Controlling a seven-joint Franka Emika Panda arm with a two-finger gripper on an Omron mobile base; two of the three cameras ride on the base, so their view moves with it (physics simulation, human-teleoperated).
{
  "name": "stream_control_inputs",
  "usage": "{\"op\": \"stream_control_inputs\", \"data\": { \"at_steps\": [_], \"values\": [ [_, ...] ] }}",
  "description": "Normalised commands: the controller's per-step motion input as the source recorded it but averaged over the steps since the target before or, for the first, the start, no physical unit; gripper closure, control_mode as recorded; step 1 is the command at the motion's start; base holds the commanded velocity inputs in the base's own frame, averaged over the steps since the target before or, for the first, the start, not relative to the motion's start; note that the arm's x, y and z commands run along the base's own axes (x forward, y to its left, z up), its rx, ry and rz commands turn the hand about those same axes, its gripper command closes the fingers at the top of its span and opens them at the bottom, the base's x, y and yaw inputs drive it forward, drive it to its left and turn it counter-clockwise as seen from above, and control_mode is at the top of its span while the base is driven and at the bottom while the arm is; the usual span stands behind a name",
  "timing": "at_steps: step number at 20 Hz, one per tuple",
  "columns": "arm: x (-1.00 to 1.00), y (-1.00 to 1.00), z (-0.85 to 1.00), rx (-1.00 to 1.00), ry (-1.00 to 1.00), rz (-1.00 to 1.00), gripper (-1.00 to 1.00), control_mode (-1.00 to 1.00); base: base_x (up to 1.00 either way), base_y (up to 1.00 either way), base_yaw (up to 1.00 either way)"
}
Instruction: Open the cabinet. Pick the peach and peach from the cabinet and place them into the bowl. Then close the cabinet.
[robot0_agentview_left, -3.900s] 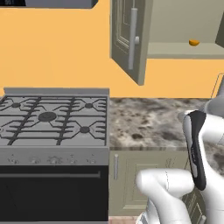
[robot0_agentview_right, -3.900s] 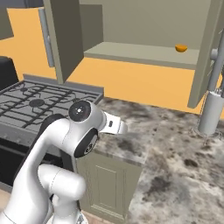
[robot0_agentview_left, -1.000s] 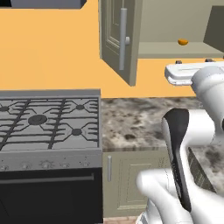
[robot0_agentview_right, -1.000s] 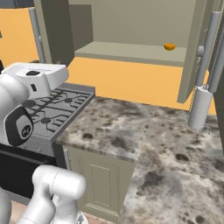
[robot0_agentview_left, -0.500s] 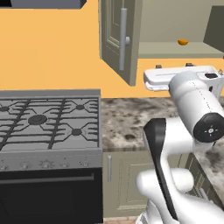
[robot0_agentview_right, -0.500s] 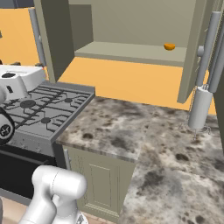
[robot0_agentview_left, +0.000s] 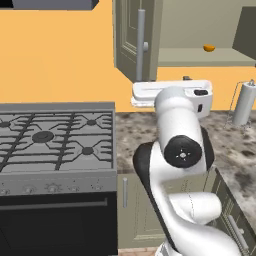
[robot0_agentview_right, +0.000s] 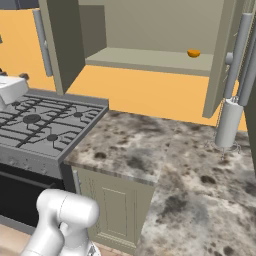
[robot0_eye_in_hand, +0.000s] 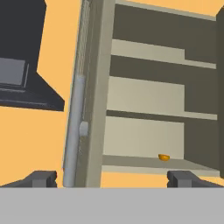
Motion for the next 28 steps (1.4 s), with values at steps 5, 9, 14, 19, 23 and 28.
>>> {"op": "stream_control_inputs", "data": {
  "at_steps": [5, 9, 14, 19, 23, 28],
  "values": [
    [0.57, 0.38, -0.13, 0.0, 0.0, -0.16, -1.0, -1.0, 0.0, 0.0, 0.0],
    [0.61, 0.3, -0.12, 0.0, 0.0, -0.21, -1.0, -1.0, 0.0, 0.0, 0.0],
    [0.65, 0.01, -0.1, 0.0, 0.0, -0.23, -1.0, -1.0, 0.0, 0.0, 0.0],
    [0.87, -0.1, -0.19, 0.0, 0.0, -0.16, -1.0, -1.0, 0.0, 0.0, 0.0],
    [0.97, -0.39, -0.3, 0.02, 0.0, -0.02, -1.0, -1.0, 0.0, 0.0, 0.0],
    [0.9, -0.64, -0.25, 0.09, 0.0, 0.01, -1.0, -1.0, 0.0, 0.0, 0.0]
  ]
}}
